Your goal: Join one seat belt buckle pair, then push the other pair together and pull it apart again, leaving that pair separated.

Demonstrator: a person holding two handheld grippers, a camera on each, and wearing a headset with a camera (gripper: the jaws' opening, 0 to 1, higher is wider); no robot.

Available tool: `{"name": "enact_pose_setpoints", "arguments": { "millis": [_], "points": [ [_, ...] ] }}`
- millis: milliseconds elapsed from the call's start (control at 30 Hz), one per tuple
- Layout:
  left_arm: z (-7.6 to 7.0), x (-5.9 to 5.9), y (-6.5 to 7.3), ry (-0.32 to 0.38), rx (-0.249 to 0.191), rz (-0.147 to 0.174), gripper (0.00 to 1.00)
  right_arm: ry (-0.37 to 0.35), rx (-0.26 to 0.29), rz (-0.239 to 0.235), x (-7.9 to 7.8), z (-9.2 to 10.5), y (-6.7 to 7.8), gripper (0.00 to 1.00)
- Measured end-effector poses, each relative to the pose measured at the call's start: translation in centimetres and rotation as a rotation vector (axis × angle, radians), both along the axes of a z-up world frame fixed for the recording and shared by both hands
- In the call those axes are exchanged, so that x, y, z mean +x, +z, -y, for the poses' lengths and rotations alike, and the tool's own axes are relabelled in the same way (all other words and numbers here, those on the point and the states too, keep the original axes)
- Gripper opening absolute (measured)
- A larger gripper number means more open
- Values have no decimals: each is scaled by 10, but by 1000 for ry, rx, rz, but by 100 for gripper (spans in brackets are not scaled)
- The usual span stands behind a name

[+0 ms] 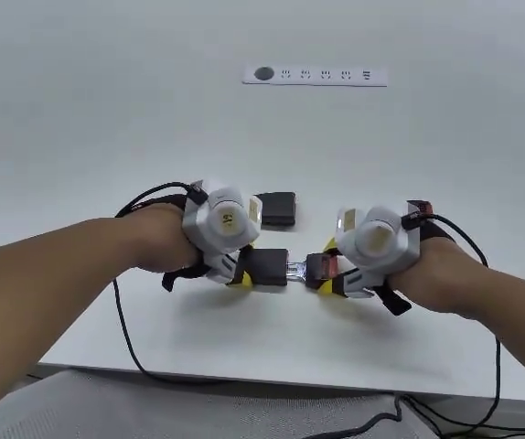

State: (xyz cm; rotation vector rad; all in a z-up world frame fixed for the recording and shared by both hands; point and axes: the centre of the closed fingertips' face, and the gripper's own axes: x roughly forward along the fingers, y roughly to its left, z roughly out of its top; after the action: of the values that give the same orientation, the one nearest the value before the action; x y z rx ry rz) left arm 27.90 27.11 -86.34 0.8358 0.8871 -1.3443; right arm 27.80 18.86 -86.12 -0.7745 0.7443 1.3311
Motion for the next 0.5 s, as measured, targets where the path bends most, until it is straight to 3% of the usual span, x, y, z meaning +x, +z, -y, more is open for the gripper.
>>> {"name": "enact_pose_setpoints", "arguments": {
  "millis": [500],
  "points": [
    [1, 0, 0, -15, 1, 4, 31, 3, 17, -21, 2, -1, -1, 34]
  ]
}}
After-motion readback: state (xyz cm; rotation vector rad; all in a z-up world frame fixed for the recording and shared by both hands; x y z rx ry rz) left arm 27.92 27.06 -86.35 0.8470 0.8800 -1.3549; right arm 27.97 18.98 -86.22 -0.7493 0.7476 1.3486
